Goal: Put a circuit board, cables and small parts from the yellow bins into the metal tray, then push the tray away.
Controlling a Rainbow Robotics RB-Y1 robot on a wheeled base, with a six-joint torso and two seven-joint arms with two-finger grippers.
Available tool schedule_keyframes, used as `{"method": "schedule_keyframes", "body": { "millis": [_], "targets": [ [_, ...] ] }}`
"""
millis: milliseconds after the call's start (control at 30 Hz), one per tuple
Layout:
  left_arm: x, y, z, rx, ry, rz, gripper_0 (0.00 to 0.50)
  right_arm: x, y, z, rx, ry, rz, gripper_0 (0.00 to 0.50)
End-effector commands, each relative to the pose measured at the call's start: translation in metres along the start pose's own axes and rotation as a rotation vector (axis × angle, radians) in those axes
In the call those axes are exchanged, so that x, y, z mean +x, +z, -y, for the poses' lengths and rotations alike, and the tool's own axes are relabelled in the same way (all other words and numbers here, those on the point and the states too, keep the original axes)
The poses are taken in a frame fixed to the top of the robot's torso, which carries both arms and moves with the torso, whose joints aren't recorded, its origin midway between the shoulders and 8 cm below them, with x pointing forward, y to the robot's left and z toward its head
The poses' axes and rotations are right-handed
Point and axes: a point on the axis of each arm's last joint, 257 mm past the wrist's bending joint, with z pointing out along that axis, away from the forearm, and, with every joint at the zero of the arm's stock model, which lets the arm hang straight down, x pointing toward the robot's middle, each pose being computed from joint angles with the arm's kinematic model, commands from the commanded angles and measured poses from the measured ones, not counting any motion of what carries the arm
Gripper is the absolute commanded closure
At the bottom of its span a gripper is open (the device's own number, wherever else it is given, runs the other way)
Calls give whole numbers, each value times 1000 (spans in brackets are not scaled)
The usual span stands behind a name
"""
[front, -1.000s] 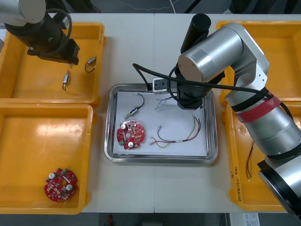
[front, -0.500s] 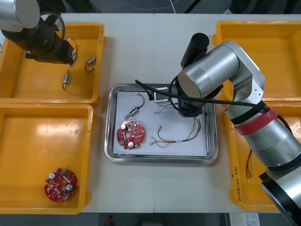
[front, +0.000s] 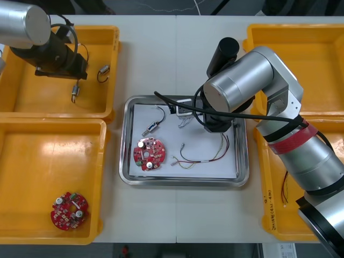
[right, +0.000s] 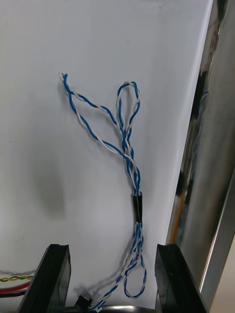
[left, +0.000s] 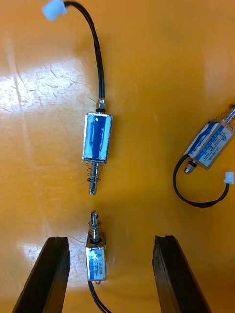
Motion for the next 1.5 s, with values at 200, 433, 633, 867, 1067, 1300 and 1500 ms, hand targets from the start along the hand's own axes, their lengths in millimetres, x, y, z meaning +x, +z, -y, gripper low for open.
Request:
{"method": "schedule_keyframes", "body": {
  "millis": [200, 433, 633, 867, 1067, 1300, 1500],
  "targets": [
    [16, 8, -29, -49, 84, -26, 3, -21, -15, 5, 47, -62, 32, 0],
    [26, 17, -38, -54, 65, -48, 2, -19, -33, 8, 70, -79, 8, 0],
    [36, 23, -33, -40, 66, -71, 4, -7, -55, 6, 81, -59, -26, 0],
    [44, 27, -31, -30, 64, -85, 312, 35, -79, -2, 46, 44, -64, 0],
    [48, 31, -34, -32, 73, -87, 500, 71, -103, 14, 126, 150, -49, 0],
    [45, 26, -37, -30, 78, -78, 500, 121, -118, 24, 164, 285, -54, 0],
    [32, 3, -40, -41, 92, -65, 500, 175, -125, 23, 183, 429, -86, 0]
  ]
}}
